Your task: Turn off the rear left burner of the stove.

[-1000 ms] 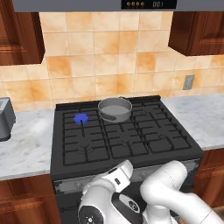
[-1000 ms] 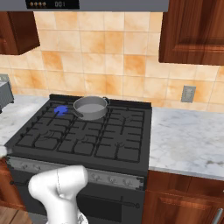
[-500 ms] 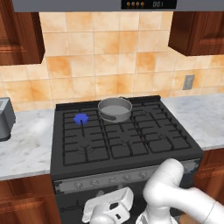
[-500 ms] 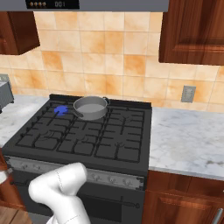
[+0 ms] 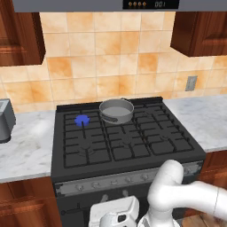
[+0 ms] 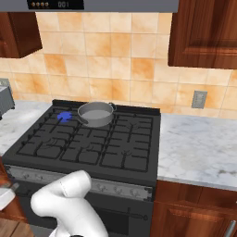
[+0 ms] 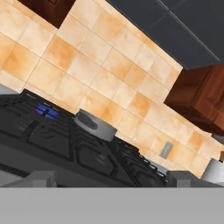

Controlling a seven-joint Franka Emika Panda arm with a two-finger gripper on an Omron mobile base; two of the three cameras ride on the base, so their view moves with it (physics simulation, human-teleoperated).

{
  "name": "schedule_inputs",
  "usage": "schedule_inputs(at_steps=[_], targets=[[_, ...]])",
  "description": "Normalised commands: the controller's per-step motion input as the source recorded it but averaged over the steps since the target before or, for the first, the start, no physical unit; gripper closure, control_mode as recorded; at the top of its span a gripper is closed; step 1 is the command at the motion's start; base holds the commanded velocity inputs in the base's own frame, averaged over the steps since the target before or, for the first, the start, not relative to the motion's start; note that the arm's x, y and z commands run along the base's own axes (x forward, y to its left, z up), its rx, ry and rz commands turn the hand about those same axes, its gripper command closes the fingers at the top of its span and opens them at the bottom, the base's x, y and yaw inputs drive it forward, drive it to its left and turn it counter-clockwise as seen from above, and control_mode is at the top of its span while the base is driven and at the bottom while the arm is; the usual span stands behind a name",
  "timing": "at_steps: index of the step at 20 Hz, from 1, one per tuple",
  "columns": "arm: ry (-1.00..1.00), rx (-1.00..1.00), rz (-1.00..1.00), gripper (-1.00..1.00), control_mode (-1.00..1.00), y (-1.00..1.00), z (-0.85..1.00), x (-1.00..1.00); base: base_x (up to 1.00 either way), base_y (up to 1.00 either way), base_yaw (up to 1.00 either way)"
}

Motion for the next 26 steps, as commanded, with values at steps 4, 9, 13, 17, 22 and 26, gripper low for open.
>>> schedule_inputs(at_steps=[4,9,13,17,22,26], targets=[[-0.01,0.0,0.02,-1.0,-1.0,0.0,-0.08,0.08,0.0,0.0,0.0],[0.0,-0.01,0.07,-1.0,-1.0,0.0,-0.14,0.0,0.0,0.0,0.0],[0.0,-0.02,0.1,-1.0,-1.0,0.0,-0.23,0.09,0.0,0.0,0.0],[0.0,-0.03,0.09,-1.0,-1.0,0.0,-0.16,0.06,0.0,0.0,0.0],[0.0,0.0,0.08,-1.0,-1.0,-0.02,-0.14,0.13,0.0,0.0,0.0],[0.0,-0.01,0.06,-1.0,-1.0,0.0,-0.1,0.26,0.0,0.0,0.0]])
